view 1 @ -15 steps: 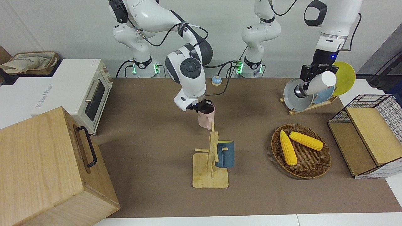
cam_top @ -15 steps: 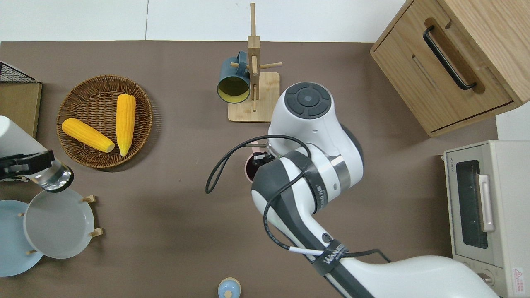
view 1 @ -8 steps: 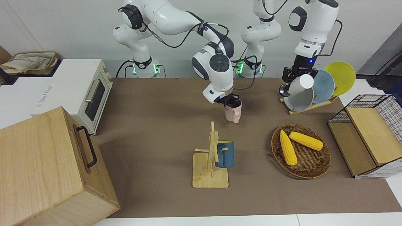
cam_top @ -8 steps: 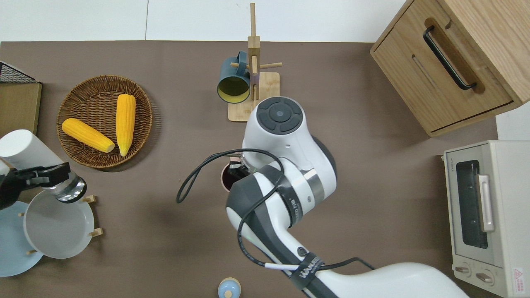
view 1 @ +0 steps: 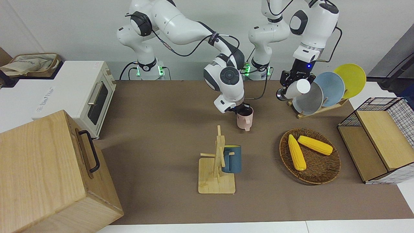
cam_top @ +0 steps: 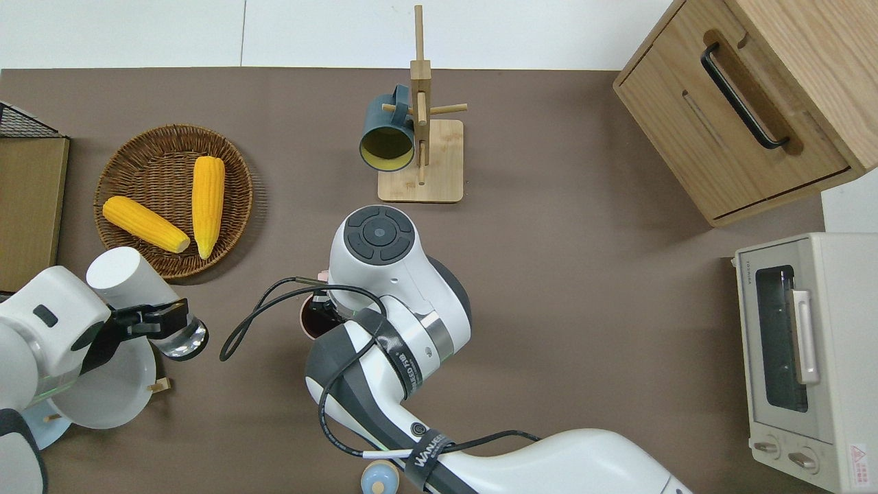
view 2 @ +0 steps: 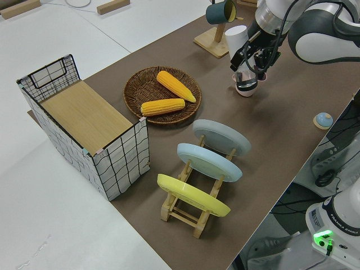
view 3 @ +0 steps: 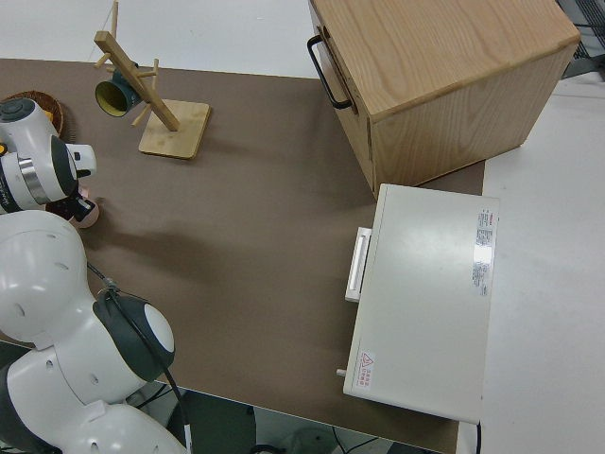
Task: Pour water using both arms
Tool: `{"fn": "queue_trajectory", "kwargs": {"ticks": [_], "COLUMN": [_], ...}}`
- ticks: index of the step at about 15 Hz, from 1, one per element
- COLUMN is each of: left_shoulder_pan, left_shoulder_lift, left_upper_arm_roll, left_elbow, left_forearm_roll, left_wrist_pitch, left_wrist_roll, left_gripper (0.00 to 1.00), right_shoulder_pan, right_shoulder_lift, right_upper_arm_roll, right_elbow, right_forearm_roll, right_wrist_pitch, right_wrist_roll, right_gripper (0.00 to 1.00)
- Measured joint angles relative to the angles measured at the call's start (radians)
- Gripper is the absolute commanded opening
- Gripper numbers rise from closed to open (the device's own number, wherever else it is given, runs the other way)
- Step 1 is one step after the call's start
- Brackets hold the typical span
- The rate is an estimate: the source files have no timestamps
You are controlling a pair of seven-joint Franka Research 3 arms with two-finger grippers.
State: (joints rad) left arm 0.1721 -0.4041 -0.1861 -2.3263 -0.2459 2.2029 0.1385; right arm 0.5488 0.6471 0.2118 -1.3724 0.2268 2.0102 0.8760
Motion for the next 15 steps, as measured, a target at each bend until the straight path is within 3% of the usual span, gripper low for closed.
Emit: {"fn": "queue_trajectory", "kwargs": {"ticks": [1,6,9,12,15], "left_shoulder_pan": [0.0,-0.021,-0.022,-0.022,-0.023], "left_shoulder_lift": [0.0,0.002,0.004,0.006,0.006], "left_upper_arm_roll": [0.0,0.0,0.0,0.0,0.0], "left_elbow": [-0.001,-0.009,-0.011,-0.011,-0.011], "left_forearm_roll": [-0.001,-0.005,-0.006,-0.006,-0.007], "left_wrist_pitch": [0.0,0.001,0.002,0.002,0.002], "left_wrist_roll": [0.0,0.001,0.001,0.001,0.001], "left_gripper": [0.0,0.0,0.0,0.0,0.0], "right_shoulder_pan": [-0.001,0.003,0.003,0.001,-0.006], "right_shoulder_lift": [0.001,0.02,0.011,-0.038,-0.11], "right_upper_arm_roll": [-0.001,-0.002,-0.003,-0.005,-0.02], "right_elbow": [0.003,0.009,0.048,0.075,0.08], "right_forearm_roll": [0.0,-0.004,-0.004,-0.004,-0.009], "right_wrist_pitch": [0.002,0.032,0.028,0.001,-0.077], "right_wrist_roll": [0.0,0.0,0.004,0.04,0.056], "right_gripper": [0.996,0.994,0.992,0.992,0.994]}}
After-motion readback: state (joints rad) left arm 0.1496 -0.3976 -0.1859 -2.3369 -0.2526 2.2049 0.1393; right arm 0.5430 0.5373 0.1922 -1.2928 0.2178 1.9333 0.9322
